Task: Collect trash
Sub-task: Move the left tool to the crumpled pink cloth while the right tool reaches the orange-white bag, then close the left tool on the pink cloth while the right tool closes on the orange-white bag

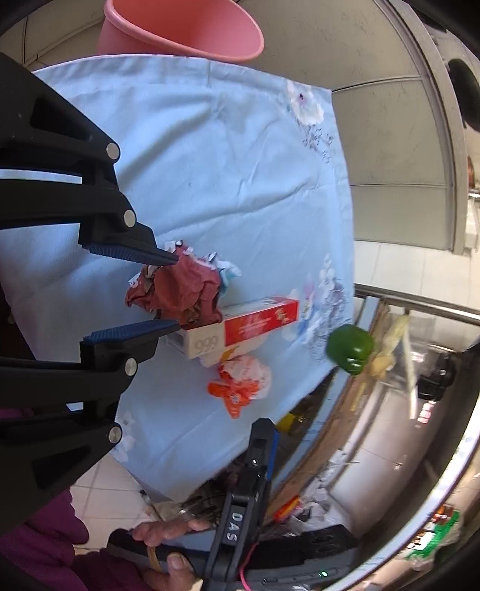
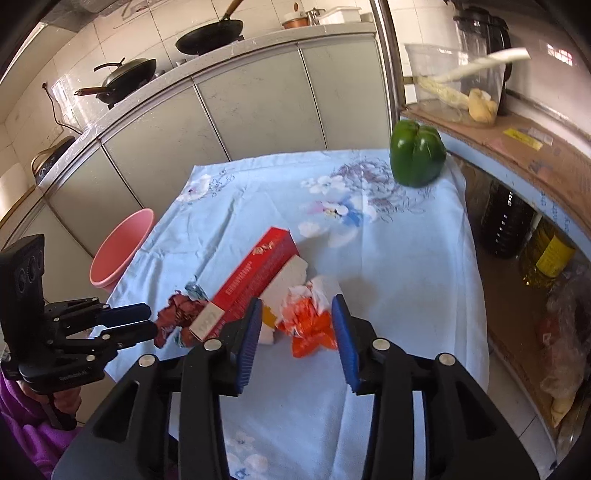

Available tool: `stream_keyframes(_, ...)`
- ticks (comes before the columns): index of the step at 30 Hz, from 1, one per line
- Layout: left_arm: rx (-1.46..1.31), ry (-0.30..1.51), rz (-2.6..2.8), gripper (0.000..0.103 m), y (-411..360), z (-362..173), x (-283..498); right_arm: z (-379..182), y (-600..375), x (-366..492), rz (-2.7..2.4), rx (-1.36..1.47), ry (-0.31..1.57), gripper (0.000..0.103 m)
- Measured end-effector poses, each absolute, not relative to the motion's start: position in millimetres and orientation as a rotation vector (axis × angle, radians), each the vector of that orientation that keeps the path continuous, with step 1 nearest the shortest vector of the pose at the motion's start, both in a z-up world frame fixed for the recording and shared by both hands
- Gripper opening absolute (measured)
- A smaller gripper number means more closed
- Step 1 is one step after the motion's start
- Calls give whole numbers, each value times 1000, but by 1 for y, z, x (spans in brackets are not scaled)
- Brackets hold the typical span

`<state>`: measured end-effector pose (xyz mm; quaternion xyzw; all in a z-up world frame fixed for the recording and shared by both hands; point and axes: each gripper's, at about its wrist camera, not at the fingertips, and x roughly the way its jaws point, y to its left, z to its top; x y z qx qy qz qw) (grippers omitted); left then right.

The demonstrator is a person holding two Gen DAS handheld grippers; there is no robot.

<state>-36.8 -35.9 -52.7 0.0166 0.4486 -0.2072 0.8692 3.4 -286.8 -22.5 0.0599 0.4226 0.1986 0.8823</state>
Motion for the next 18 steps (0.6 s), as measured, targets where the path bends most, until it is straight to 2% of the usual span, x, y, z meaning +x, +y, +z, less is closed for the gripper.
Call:
stream_keyframes(12,46,968,-355,29,-36,-71,-20,-52,-283,14,414,87,956,40)
stream_keyframes(18,-15,936,-335,24,-26,-69,-14,-62,-278,16,407,49,969,40)
